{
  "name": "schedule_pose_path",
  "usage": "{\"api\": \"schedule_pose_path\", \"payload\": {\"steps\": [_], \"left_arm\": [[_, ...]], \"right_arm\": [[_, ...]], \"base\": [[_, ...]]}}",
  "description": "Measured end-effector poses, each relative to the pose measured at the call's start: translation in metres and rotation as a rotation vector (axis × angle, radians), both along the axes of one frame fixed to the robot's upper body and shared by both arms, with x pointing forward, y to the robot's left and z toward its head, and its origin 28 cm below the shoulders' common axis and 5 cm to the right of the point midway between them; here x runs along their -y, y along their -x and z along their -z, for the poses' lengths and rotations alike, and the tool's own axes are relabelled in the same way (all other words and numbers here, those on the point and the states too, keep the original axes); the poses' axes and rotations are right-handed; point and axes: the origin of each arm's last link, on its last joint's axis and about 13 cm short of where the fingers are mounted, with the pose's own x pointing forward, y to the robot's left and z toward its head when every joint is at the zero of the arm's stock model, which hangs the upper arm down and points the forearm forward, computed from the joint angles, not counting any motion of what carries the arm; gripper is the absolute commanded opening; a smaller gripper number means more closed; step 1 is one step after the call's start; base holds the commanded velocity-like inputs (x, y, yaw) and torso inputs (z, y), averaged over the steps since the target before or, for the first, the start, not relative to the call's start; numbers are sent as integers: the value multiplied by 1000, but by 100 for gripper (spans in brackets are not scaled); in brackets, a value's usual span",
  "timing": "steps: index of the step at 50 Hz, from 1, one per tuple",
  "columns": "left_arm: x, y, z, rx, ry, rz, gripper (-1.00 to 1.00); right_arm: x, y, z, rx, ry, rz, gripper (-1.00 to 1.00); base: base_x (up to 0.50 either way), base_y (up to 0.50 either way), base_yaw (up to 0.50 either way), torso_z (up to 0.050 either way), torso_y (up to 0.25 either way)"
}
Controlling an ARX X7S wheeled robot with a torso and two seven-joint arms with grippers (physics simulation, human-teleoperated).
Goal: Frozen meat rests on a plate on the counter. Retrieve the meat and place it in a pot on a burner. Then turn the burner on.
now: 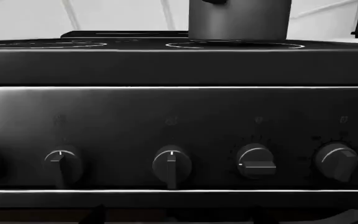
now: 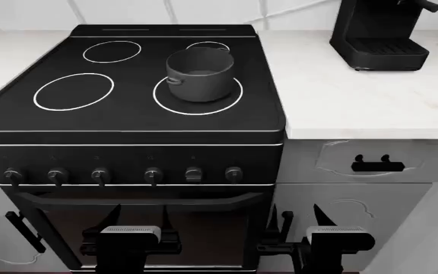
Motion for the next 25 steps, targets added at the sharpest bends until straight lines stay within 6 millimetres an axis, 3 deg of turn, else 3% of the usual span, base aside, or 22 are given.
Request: {"api": "schedule_pose_path", "payload": {"steps": [21,25], "left_arm": [[-2,3,3,-25,19,66,100],[-1,4,3,-30,22,72,100]], "right_arm": [[1,3,2,-8,-1,-29,100],[2,3,3,-6,16,-31,100]], "base": [[0,0,0,50,0],[0,500,0,50,0]]}}
